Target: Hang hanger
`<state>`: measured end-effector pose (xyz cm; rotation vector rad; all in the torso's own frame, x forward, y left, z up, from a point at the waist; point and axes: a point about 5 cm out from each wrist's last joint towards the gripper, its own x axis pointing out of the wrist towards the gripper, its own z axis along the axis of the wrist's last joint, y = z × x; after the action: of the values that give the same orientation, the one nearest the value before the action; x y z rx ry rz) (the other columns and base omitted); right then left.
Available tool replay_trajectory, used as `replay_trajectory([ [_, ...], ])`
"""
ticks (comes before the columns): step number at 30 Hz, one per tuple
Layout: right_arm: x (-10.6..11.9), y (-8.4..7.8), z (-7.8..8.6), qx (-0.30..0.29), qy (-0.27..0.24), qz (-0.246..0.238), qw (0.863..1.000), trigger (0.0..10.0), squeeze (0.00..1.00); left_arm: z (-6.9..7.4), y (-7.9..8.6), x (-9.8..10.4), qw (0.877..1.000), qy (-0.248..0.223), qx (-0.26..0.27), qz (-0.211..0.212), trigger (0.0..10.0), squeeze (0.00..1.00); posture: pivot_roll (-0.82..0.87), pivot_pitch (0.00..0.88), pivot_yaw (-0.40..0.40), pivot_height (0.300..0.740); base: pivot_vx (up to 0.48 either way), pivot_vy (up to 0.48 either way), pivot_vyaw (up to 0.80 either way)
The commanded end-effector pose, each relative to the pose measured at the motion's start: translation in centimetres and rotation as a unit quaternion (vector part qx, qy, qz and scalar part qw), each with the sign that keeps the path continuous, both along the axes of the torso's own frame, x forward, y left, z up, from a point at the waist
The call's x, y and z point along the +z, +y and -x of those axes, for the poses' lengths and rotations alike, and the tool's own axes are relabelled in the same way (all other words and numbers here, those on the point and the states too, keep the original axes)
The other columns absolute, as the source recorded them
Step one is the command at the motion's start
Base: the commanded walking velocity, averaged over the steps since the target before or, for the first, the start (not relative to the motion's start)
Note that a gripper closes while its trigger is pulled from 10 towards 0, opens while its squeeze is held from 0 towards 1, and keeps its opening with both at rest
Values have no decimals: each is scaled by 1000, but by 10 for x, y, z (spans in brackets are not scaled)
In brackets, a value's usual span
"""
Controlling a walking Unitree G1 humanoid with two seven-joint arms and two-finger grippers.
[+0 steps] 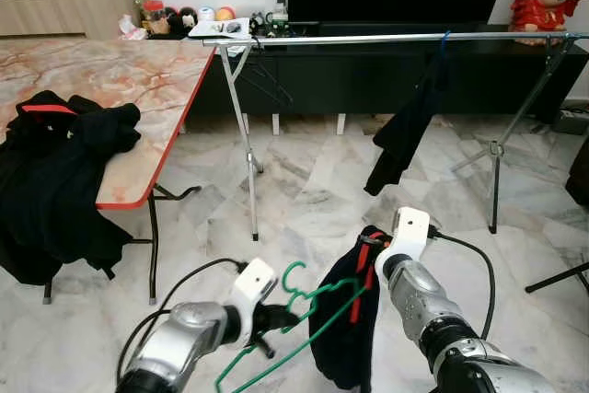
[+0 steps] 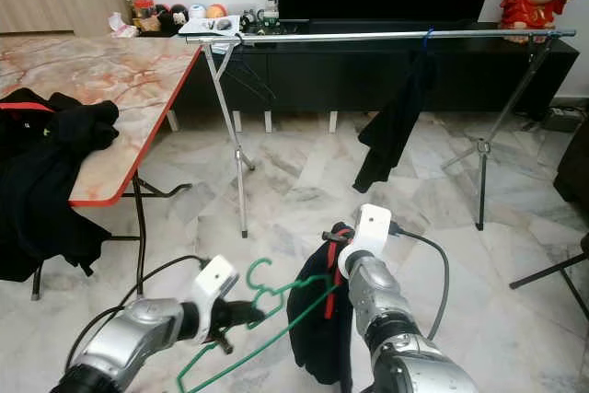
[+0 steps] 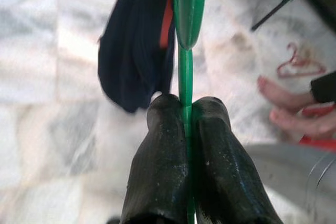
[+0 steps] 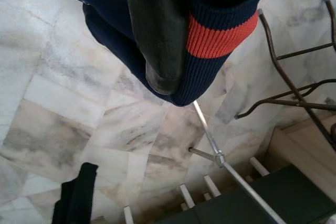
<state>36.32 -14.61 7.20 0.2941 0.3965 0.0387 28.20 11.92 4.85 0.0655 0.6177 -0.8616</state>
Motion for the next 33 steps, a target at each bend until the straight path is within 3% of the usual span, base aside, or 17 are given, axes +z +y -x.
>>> replay_trajectory([
  [1,4,1,-2,-1,-6,0,1000,10000,0,1,-1,4,1000,-11,-11,-9,10000,0,176,38,0,740,0,0,0],
  [8,2,0,-1,-1,-3,4,1000,10000,0,-2,3,11,999,-33,4,3,10000,0,175,38,-3,740,0,0,0],
  [22,-6,0,4,2,16,6,1000,10000,0,-10,-11,28,994,-83,18,64,10000,0,171,39,-7,740,0,0,0],
  [28,-12,-2,8,-6,30,8,999,10000,0,-14,-10,30,992,-105,42,51,10000,0,173,40,-6,740,0,0,0],
  [33,-17,-2,11,-2,40,12,999,10000,0,-15,-15,32,991,-107,44,66,10000,0,170,40,-4,740,0,0,0],
])
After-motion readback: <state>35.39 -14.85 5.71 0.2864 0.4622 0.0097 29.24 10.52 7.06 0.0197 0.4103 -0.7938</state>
